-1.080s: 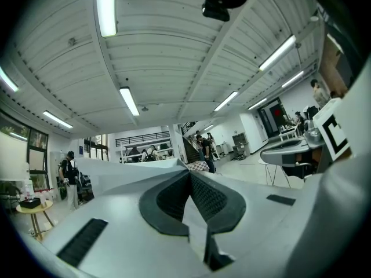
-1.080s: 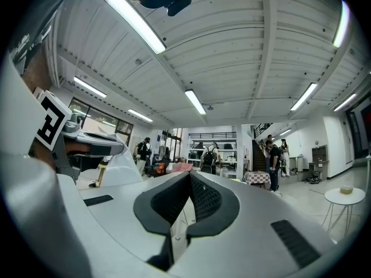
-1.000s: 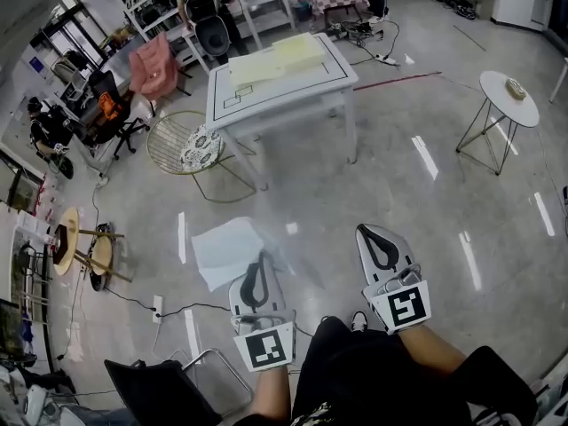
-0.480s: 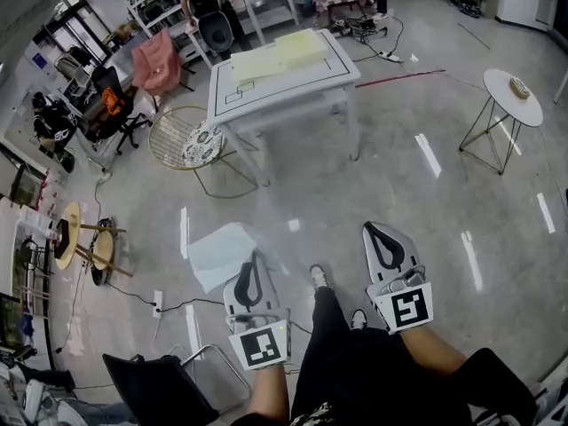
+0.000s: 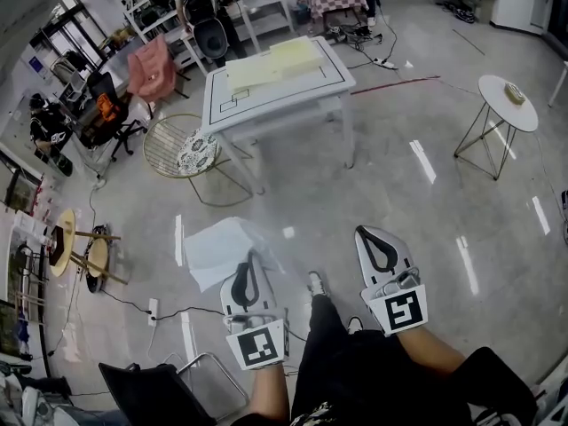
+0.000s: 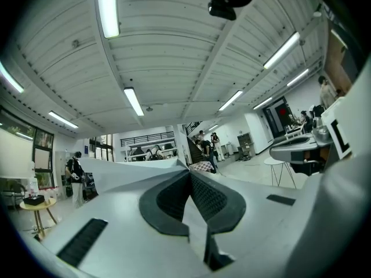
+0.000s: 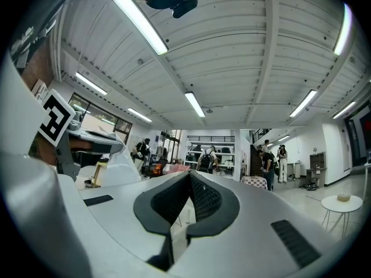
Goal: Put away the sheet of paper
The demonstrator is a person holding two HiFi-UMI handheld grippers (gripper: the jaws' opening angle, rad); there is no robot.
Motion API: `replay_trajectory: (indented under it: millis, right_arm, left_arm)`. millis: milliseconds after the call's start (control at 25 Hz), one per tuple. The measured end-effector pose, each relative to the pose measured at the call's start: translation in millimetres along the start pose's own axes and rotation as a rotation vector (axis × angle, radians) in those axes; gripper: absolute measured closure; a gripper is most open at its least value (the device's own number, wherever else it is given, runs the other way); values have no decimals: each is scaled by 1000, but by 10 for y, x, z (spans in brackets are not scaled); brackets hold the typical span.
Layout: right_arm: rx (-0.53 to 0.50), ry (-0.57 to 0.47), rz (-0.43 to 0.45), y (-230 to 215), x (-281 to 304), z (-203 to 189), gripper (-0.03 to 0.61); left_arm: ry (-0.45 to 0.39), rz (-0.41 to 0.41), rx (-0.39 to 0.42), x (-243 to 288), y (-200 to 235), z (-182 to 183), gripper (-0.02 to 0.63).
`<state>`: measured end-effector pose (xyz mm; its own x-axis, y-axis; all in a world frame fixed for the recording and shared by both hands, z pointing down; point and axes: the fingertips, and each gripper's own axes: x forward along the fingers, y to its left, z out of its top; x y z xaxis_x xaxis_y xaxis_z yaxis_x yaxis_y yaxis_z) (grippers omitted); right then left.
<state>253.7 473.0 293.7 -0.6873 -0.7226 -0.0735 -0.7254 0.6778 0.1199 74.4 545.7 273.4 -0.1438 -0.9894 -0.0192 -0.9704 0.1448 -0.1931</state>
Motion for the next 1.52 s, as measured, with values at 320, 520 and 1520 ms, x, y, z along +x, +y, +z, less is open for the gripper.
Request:
replay_trajectory:
  millis: [320,520,1520]
  right_arm:
    - [-7,-9,8,-111,137,9,580]
    - [-15,-17,18,-152,280,38,580]
    - [-15,6,-20,-416,1139,-8,580]
  left_arm:
    - [-6,1,13,149,-67,-25,611]
    - [-19,15,11,276,-13,22,611]
    - [-7,-53,21,1254,202,-41,611]
